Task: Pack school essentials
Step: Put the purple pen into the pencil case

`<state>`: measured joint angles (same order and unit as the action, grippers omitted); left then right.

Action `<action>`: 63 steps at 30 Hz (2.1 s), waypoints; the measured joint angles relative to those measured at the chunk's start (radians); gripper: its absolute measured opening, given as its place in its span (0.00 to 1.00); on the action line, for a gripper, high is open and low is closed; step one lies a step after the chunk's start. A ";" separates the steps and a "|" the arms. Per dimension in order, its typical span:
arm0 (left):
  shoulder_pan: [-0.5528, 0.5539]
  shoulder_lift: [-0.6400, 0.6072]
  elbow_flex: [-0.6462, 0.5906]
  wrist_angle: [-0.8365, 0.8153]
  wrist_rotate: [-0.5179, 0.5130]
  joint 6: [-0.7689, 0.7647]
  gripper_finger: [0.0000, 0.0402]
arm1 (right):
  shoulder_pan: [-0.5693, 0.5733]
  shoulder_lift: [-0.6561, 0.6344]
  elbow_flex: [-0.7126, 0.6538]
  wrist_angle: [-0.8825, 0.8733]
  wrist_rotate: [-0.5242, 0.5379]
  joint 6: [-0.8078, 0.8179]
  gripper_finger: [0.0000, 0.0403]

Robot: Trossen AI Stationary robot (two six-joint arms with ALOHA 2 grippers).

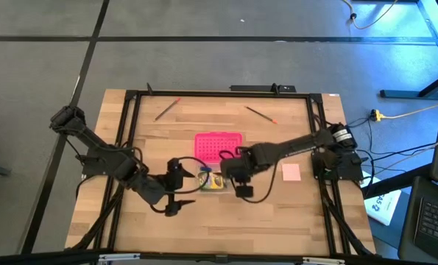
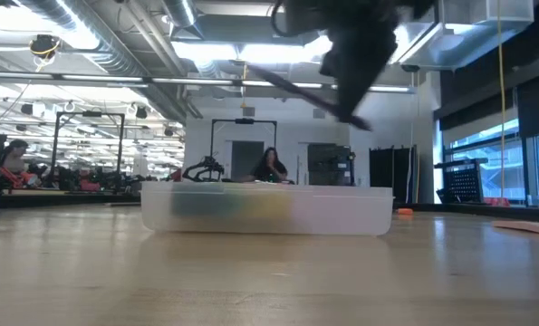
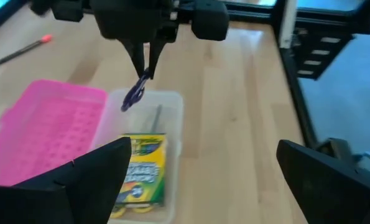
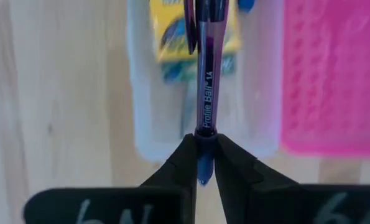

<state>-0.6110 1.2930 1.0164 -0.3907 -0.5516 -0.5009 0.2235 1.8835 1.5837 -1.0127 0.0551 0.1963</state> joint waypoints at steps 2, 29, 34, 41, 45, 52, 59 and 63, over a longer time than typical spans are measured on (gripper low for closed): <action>0.014 0.000 0.000 -0.020 -0.011 -0.019 0.99 | -0.030 0.000 0.000 0.043 -0.001 -0.049 0.11; 0.056 0.001 0.000 -0.027 -0.017 -0.041 0.99 | -0.160 0.186 -0.004 0.154 -0.025 -0.250 0.11; 0.056 0.001 0.000 -0.024 -0.017 -0.042 0.99 | -0.162 0.213 -0.004 0.156 -0.056 -0.253 0.11; 0.056 0.001 0.000 -0.024 -0.017 -0.042 0.99 | -0.162 0.223 -0.004 0.170 -0.056 -0.231 0.12; 0.056 0.001 0.000 -0.024 -0.017 -0.042 0.99 | -0.162 0.223 -0.004 0.173 -0.056 -0.226 0.14; 0.056 0.001 0.000 -0.024 -0.017 -0.042 0.99 | -0.162 0.223 -0.004 0.177 -0.056 -0.225 0.16; 0.056 0.001 0.000 -0.023 -0.016 -0.044 0.99 | -0.162 0.223 -0.004 0.187 -0.056 -0.225 0.16; 0.056 0.001 0.000 -0.023 -0.016 -0.046 0.99 | -0.162 0.223 -0.004 0.187 -0.056 -0.200 0.16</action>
<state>-0.5545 1.2938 1.0164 -0.4141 -0.5678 -0.5465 0.0616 2.1063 1.5795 -0.8256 -0.0010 -0.0037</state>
